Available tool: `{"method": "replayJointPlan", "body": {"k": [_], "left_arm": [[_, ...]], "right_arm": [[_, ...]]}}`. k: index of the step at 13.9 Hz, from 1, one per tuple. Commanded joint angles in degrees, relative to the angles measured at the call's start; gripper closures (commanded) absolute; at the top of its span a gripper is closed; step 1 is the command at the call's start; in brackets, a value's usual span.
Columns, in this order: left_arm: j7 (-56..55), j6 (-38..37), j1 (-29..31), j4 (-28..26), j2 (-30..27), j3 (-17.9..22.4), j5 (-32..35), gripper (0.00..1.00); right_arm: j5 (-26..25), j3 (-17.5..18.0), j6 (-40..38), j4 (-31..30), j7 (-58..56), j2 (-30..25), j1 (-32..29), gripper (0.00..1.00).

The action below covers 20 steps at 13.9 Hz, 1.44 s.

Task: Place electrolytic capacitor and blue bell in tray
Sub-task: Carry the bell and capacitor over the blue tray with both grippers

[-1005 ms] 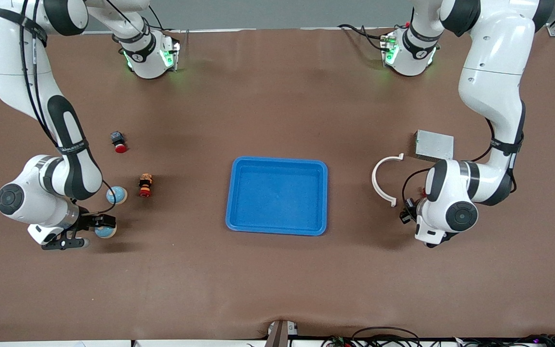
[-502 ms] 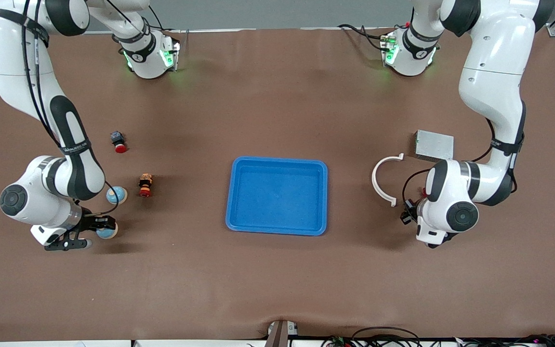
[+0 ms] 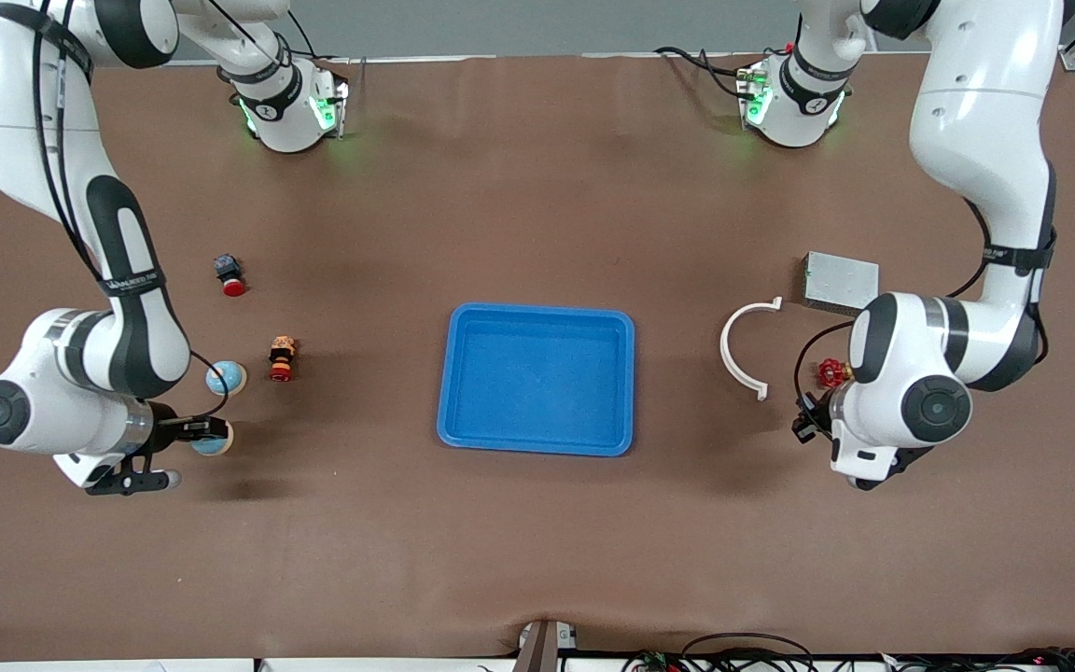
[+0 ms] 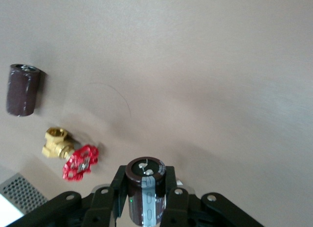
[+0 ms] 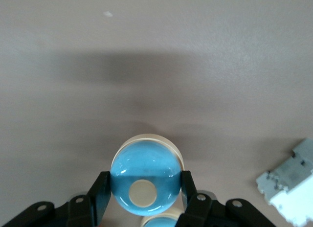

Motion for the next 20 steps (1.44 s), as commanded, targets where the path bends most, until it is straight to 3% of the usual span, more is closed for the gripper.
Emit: {"method": "replayJointPlan", "body": {"k": [1, 5, 8, 10, 14, 20], "left_arm": [[-2.79, -2.26, -0.57, -0.93, -3.78, -1.30, -2.66, 0.98], [-12.09, -7.44, -2.68, 2.75, -4.31, -5.34, -2.75, 0.97], [-21.85, -7.71, -4.79, 3.11, -3.88, -9.12, -2.67, 0.97], [-27.04, -7.19, -8.03, 3.81, -2.91, -9.39, -2.67, 0.97], [-32.58, -5.35, -11.91, 4.78, -0.98, -9.48, -2.75, 0.97], [-40.94, 2.65, -17.36, 4.52, 3.42, -9.39, -2.58, 0.96]], "right_arm": [[-0.24, -0.39, -5.94, 1.83, 7.46, -4.40, 3.73, 1.00], [-0.15, -0.22, -10.87, 1.05, 19.06, -10.64, 9.52, 1.00], [-0.15, -0.22, -10.96, -1.67, 29.86, -14.78, 15.41, 1.00], [-0.15, -0.30, -10.18, -3.69, 37.86, -16.28, 20.33, 1.00], [-0.15, -0.30, -4.65, -7.12, 52.19, -17.08, 28.24, 1.00], [-0.15, -0.13, 11.34, -16.70, 63.19, -16.46, 34.76, 1.00]]}}
